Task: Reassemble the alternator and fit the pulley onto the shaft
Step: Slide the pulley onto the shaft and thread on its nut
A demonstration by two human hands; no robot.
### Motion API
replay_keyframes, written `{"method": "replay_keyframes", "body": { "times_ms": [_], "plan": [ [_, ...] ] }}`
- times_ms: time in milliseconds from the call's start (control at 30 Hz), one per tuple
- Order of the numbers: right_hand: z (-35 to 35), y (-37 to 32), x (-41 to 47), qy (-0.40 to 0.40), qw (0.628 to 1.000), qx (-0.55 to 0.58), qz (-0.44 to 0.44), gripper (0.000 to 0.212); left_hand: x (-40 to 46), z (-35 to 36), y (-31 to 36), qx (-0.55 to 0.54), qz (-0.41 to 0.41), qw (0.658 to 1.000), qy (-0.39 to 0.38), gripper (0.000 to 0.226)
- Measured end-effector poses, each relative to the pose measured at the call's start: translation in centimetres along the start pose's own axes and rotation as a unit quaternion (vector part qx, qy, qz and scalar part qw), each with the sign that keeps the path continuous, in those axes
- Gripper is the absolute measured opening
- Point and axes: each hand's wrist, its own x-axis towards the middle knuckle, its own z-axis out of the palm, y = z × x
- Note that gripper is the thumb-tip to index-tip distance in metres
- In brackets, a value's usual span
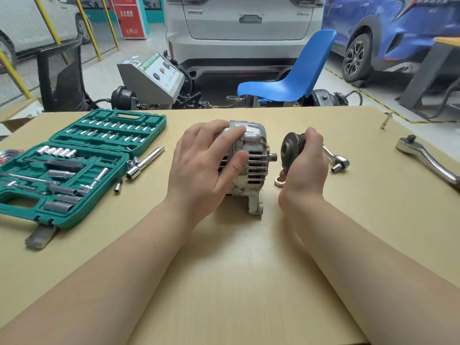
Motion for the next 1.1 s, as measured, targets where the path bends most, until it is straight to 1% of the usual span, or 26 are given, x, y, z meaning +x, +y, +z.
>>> {"method": "replay_keyframes", "body": {
  "times_ms": [133,267,400,467,533,600,667,733,833,967,1100],
  "plan": [
    [-0.1,0.5,0.5,-0.007,0.997,-0.061,0.056,0.03,0.0,-0.3,0.0,-0.004,-0.006,1.0,-0.007,0.045],
    [-0.1,0.8,0.8,-0.024,0.996,-0.07,0.053,0.034,0.2,-0.7,0.8,0.01,-0.014,1.0,-0.012,0.046],
    [-0.1,0.9,0.9,-0.012,0.996,-0.061,0.065,0.033,2.4,-1.1,2.7,0.045,0.006,0.999,-0.002,0.047],
    [-0.1,0.8,1.0,-0.005,0.996,-0.057,0.073,0.032,4.8,-1.2,3.6,0.053,0.015,0.998,-0.043,0.047],
    [-0.2,0.7,1.0,-0.005,0.996,-0.055,0.073,0.032,7.1,-0.7,4.2,0.079,0.003,0.989,-0.128,0.052],
    [-0.3,0.6,1.1,0.0,0.995,-0.061,0.075,0.033,8.8,0.3,4.2,0.147,-0.017,0.967,-0.209,0.059],
    [-0.4,0.4,1.2,0.009,0.995,-0.062,0.077,0.032,9.5,1.2,4.1,0.21,-0.029,0.943,-0.256,0.056],
    [-0.3,0.3,1.3,0.011,0.995,-0.062,0.075,0.03,9.6,1.5,4.0,0.233,-0.025,0.937,-0.259,0.046],
    [-0.2,0.5,1.2,0.003,0.995,-0.073,0.072,0.031,9.4,1.2,3.6,0.216,-0.019,0.947,-0.238,0.04],
    [-0.1,1.0,0.7,-0.011,0.994,-0.085,0.074,0.033,9.7,0.5,2.8,0.169,0.001,0.958,-0.231,0.049],
    [0.0,1.4,0.3,-0.012,0.993,-0.094,0.065,0.034,10.2,-0.2,2.6,0.135,-0.016,0.959,-0.25,0.053]
  ]
}}
